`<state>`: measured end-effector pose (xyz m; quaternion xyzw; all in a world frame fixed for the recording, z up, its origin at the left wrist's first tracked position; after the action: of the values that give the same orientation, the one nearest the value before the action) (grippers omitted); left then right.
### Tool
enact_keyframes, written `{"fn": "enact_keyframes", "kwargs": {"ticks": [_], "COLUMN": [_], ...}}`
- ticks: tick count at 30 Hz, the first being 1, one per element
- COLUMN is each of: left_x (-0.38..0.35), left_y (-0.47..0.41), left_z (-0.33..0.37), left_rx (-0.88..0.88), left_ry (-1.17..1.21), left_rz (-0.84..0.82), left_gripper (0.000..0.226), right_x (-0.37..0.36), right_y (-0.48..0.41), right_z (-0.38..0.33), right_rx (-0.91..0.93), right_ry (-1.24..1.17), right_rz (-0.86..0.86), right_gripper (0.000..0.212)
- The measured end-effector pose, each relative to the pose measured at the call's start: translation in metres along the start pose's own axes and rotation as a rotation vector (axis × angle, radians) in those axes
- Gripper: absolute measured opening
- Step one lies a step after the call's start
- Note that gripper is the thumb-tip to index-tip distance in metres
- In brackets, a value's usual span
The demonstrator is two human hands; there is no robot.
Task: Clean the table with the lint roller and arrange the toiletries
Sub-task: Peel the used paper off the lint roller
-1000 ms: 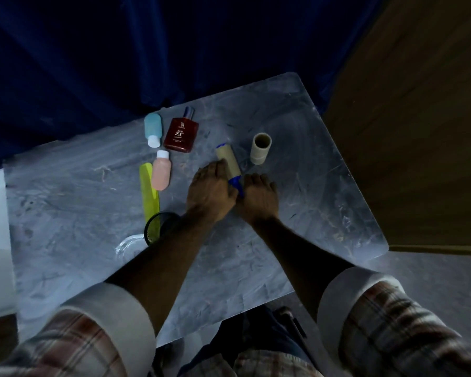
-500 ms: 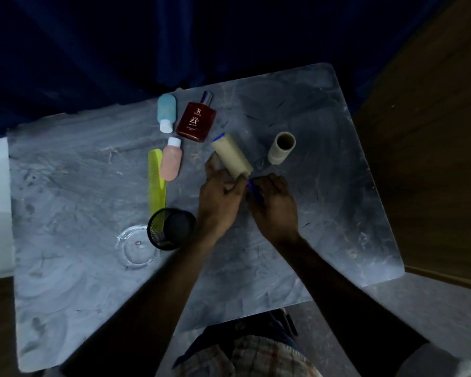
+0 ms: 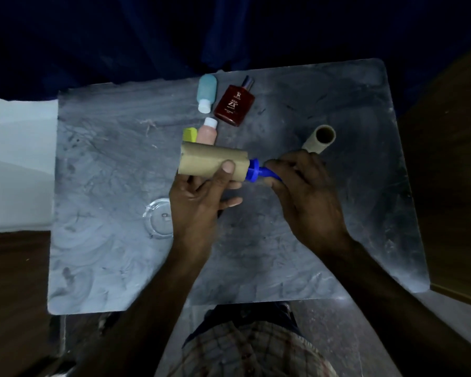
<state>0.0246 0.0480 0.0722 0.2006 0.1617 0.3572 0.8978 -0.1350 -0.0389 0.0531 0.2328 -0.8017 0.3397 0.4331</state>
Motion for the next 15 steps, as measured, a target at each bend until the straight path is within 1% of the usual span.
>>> {"fn": "enact_keyframes", "kwargs": {"ticks": [4,8,13,15], "left_x": [0.019,0.046,0.092,0.115], "left_y": [0.022,0.042,0.070,0.084], "left_z": [0.003,0.008,0.006,0.001], "left_rx": [0.011,0.002,-0.089,-0.115], "left_ry": [0.123,0.231,0.242,0.269], "left_rz": [0.071,0.123,0.202,0.239], "left_gripper": [0.043,0.022,0.017,0.017], "right_x": [0.015,0.033,0.045,0.043], "right_y": [-0.009,-0.022,-0.031,-0.032], "right_z": [-0.021,-0.042,-0.088,-0.112], "right_rx": [0.078,0.207,0.394,0.450], "right_ry": [0.040,0.092,0.112,0.090], "right_rz": [0.009,0.048,-0.038,-0.076], "right_gripper": [0.028,0.024,0.021,0.023]}}
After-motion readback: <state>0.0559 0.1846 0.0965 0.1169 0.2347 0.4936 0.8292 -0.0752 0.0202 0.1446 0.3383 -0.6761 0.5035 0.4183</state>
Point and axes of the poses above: each hand's wrist, its own y-axis away from the middle knuckle, its own x-axis out of the back of the hand, z = x × y, the point moved 2 cm from there along -y, towards the middle knuckle, and after that the axes turned 7 degrees about x, right-handed, at the moved point
